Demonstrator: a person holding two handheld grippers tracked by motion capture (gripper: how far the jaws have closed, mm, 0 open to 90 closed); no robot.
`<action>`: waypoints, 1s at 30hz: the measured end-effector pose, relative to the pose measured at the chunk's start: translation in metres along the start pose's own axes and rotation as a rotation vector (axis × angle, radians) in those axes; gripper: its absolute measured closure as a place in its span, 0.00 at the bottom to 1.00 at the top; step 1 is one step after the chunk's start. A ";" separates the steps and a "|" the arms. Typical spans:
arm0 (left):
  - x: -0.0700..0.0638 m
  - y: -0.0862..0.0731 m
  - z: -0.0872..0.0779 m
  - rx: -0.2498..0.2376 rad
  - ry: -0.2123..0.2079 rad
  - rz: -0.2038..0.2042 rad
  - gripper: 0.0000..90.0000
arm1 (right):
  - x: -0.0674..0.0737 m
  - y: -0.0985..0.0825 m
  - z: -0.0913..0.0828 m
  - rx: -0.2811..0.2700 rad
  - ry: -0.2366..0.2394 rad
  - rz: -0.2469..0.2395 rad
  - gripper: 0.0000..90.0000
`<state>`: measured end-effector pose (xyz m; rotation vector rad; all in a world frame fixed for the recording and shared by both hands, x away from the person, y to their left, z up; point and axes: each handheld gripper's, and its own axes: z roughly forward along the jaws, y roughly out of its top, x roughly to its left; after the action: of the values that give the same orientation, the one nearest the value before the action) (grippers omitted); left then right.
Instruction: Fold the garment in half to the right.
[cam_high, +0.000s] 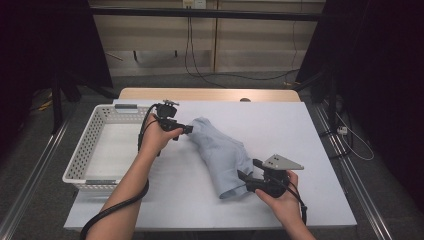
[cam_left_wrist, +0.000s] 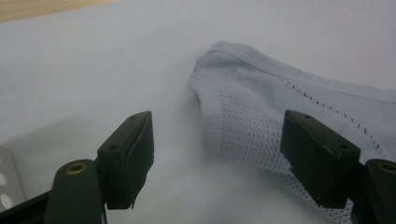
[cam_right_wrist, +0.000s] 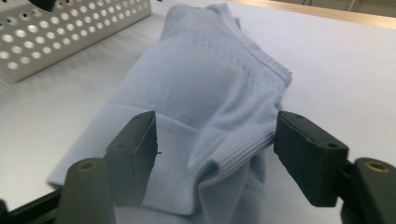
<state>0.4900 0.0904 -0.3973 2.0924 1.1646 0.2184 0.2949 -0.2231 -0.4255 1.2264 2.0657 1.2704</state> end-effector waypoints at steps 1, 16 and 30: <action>0.000 0.000 0.000 0.000 0.000 0.000 0.29 | -0.001 0.000 0.000 0.000 -0.001 0.001 0.41; 0.001 -0.005 0.009 0.006 0.010 0.011 0.31 | -0.022 -0.014 0.004 0.066 -0.019 0.020 0.94; 0.006 -0.011 0.032 0.016 -0.036 -0.031 0.50 | -0.021 -0.019 -0.001 0.066 -0.005 0.030 0.94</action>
<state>0.5009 0.0826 -0.4286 2.0821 1.1802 0.1560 0.2969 -0.2452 -0.4438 1.2924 2.1089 1.2190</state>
